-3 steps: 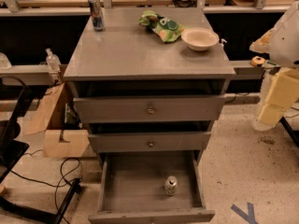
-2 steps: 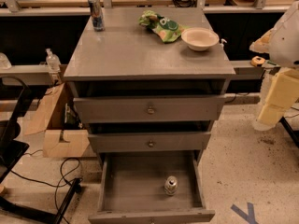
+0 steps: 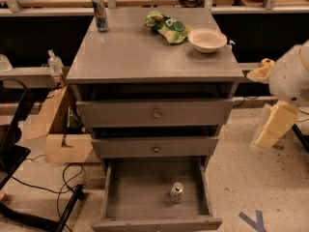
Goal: Pick 7up can from bottom drawer and place on counter
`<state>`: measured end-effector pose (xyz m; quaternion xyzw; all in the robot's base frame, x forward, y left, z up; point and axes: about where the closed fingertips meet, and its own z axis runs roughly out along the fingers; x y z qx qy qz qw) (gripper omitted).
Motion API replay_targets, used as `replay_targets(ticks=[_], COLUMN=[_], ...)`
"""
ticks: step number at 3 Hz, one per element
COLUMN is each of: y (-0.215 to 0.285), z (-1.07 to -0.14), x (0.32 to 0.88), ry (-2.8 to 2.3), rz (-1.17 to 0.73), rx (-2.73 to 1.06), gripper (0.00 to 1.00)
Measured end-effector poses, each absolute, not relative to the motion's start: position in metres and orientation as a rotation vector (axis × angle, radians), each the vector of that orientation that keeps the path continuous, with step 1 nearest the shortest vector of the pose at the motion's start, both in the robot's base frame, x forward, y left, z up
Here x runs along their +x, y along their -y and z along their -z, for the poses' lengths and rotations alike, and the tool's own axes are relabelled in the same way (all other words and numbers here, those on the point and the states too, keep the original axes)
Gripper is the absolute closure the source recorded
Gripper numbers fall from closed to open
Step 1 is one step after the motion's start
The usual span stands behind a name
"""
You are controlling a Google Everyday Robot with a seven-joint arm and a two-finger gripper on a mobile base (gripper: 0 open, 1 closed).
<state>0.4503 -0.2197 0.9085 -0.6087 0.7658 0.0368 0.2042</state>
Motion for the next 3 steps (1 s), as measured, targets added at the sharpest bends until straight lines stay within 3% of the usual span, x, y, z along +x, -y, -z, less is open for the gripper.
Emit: replay_targets(ticks=[2,3], y=[0.209,0.228], z=[-0.756,-0.737], x=[0.467,0.489], ry=[-1.858,-1.672], rz=[-0.515,-0.527], rx=[-1.391,-1.181], gripper=[0.00,0.00])
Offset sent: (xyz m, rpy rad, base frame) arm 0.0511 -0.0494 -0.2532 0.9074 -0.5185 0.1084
